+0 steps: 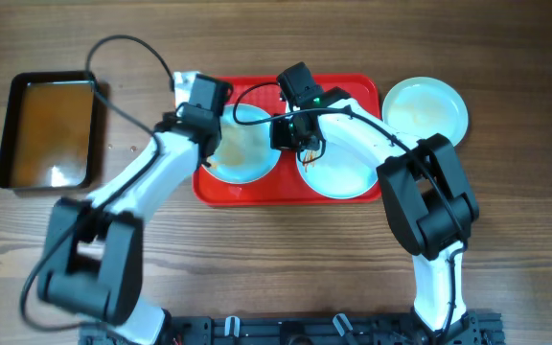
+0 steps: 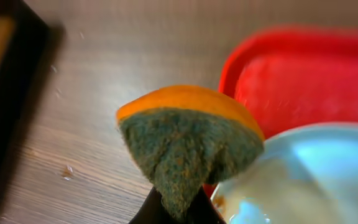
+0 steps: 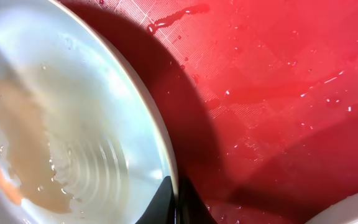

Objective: Clean dirty plates on tray and stack at the side
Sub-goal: 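Scrub the upper-left plate with the sponge while the right gripper holds its rim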

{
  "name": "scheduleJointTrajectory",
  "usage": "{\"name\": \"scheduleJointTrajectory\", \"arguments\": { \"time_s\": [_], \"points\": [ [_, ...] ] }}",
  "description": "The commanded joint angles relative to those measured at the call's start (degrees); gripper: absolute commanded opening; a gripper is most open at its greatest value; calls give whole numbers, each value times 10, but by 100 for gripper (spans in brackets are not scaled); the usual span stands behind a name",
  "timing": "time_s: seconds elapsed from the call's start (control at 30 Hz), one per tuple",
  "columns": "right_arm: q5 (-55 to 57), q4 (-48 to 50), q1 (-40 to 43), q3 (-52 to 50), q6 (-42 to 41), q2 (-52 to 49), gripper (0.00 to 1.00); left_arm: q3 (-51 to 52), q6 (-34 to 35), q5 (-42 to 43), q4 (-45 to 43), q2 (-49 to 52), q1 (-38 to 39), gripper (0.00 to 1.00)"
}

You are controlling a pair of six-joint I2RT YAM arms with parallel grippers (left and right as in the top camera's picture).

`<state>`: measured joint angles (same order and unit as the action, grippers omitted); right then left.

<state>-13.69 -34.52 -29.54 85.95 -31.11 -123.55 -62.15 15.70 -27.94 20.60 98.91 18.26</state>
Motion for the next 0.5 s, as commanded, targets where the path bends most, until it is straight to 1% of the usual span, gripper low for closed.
{"name": "scheduleJointTrajectory", "arguments": {
  "time_s": [0.0,0.1,0.2,0.33,0.47],
  "points": [
    [33,-8,5,-14,12,-20,4,4,17,148,-2,-38,0,4],
    [33,-7,5,-14,11,-20,4,7,103,253,-3,-11,0,4],
    [33,-8,5,-14,12,-20,4,8,150,280,-4,35,0,4],
    [34,-8,5,-14,12,-20,4,8,150,326,-4,84,0,4],
    [34,-9,5,-14,13,-20,4,11,145,327,10,99,-1,4]
  ]
}}
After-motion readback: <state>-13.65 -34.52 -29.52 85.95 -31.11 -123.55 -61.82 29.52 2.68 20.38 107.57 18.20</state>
